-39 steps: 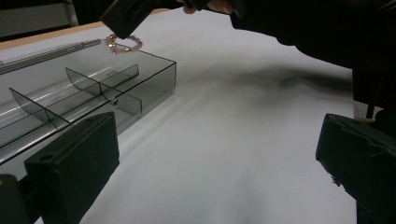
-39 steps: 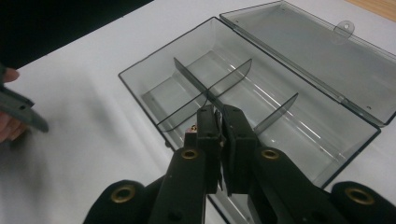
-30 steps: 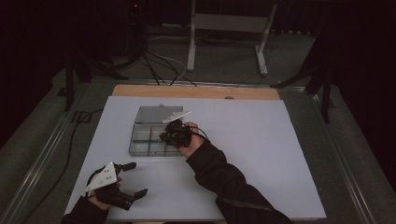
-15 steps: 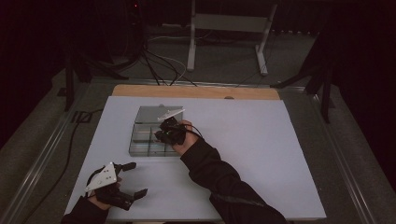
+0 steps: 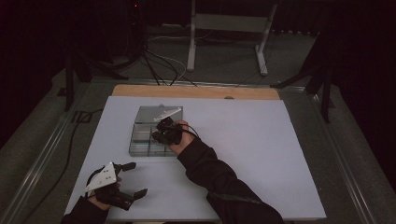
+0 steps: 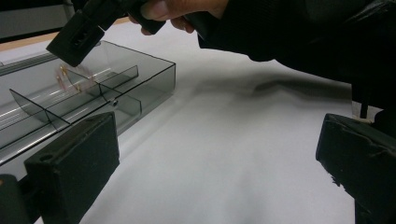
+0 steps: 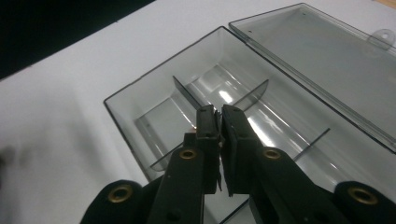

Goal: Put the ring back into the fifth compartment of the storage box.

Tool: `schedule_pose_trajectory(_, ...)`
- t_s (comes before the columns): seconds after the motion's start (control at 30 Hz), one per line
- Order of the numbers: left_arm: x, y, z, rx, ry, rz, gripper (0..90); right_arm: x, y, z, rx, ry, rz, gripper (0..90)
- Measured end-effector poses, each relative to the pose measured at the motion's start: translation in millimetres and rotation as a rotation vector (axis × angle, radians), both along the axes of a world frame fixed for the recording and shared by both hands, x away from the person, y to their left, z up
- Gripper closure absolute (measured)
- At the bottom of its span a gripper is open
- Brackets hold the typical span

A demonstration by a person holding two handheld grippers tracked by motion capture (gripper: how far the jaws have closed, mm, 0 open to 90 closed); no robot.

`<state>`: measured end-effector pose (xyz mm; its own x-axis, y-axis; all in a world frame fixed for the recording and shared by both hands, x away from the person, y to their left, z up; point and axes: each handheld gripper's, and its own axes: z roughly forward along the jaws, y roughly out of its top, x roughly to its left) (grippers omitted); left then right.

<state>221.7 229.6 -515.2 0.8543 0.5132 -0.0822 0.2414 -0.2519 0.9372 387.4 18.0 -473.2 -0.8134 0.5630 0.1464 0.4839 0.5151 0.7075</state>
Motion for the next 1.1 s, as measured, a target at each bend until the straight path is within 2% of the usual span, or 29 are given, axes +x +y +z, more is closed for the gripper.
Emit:
schedule_pose_trajectory(0.13, -0.2, -0.2, 0.1, 0.002, -0.001, -0.001, 0.7, 0.9, -4.2, 0.0, 0.026, 0.003, 0.02, 69.4)
schedule_pose_trajectory(0.17, -0.1, -0.3, 0.1, 0.002, -0.001, -0.001, 0.6, 0.7, -5.9, 0.7, 0.043, 0.0, 0.033, 61.1)
schedule_pose_trajectory(0.2, -0.1, -0.3, 0.1, 0.002, -0.001, -0.001, 0.6, 0.7, -5.9, 0.7, 0.043, 0.0, 0.033, 61.1)
schedule_pose_trajectory(0.27, -0.1, -0.2, 0.0, 0.002, -0.002, 0.0, 0.7, -0.1, -6.4, 2.4, 0.065, 0.001, 0.057, 45.1)
schedule_pose_trajectory(0.53, 0.7, -1.4, -0.1, 0.005, -0.001, 0.0, 0.6, -11.4, -11.2, 9.9, 0.107, -0.055, 0.1, 15.2)
schedule_pose_trajectory(0.6, 0.9, -2.0, 0.1, 0.004, 0.001, -0.001, 0.6, -13.2, -15.9, 12.8, 0.119, -0.042, 0.137, 13.5)
schedule_pose_trajectory(0.67, 1.1, -2.7, 0.5, 0.002, 0.0, -0.004, 0.7, -13.6, -21.5, 16.6, 0.144, -0.036, 0.129, 13.2)
schedule_pose_trajectory(0.83, 3.5, -3.9, 0.2, 0.008, -0.001, -0.011, 0.6, -14.2, -37.5, 22.5, 0.154, -0.053, 0.134, 0.0)
schedule_pose_trajectory(0.87, 3.6, -4.5, 0.1, 0.005, 0.001, -0.012, 0.6, -14.5, -41.9, 23.0, 0.163, -0.067, 0.133, 0.0)
schedule_pose_trajectory(0.93, 4.5, -5.2, 0.4, -0.006, 0.001, -0.017, 0.6, -15.1, -51.9, 23.9, 0.182, -0.057, 0.129, 0.0)
schedule_pose_trajectory(1.1, 6.8, -8.1, 0.5, 0.001, -0.001, -0.025, 0.7, -17.6, -79.8, 26.6, 0.171, -0.068, 0.098, 0.0)
